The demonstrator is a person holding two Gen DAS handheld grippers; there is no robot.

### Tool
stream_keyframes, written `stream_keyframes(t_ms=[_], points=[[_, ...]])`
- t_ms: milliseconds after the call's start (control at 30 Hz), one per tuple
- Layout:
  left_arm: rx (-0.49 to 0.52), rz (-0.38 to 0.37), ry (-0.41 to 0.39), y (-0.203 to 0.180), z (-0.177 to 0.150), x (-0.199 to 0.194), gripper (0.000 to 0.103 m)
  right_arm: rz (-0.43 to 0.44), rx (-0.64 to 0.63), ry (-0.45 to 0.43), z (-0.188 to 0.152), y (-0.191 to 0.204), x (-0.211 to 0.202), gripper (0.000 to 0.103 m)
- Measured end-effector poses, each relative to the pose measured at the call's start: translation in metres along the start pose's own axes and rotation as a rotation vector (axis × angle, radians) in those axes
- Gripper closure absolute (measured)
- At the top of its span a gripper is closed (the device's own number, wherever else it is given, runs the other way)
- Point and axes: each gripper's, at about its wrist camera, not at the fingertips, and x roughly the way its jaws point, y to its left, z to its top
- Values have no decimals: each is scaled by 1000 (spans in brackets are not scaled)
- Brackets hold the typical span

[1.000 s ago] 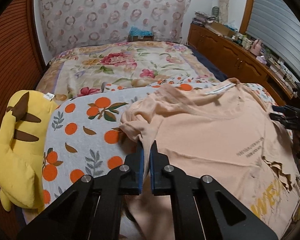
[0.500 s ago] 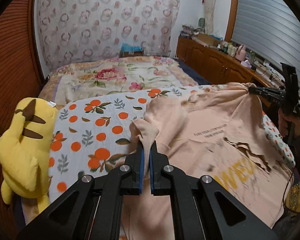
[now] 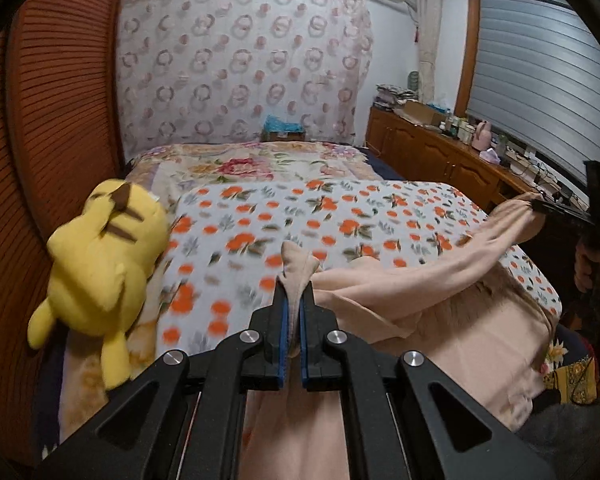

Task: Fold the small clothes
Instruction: 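Close the right tool on the shirt while the left tool lifts and folds it over, then open both tools to release the folded peach shirt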

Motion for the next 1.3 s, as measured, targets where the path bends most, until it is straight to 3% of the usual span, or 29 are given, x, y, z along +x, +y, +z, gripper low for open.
stream_keyframes(t_ms=[267, 400, 533, 600, 700, 800, 900, 1000, 1300], points=[[-25, 23, 66, 0, -40, -15, 98, 30, 22, 96, -37, 2, -66, 97], [-8, 21, 117, -3, -51, -4, 98, 10, 12, 223, -61, 8, -50, 97], [7, 16, 134, -7, -57, -2, 94, 4, 14, 291, -73, 6, -39, 97], [7, 14, 133, -8, -56, -1, 88, 1, 4, 301, -75, 6, -40, 97], [7, 25, 120, -8, -53, -3, 61, -2, -6, 302, -67, 8, -40, 96], [-9, 19, 108, -4, -48, -5, 51, -10, -22, 286, -63, 12, -44, 92], [-7, 31, 105, 0, -43, -3, 19, -25, -25, 264, -59, 15, -39, 86], [-10, 30, 110, 2, -39, 5, 18, -37, -42, 237, -58, 14, -39, 68], [14, 67, 142, 3, -21, 38, 18, -32, -51, 222, -48, 3, -1, 57]])
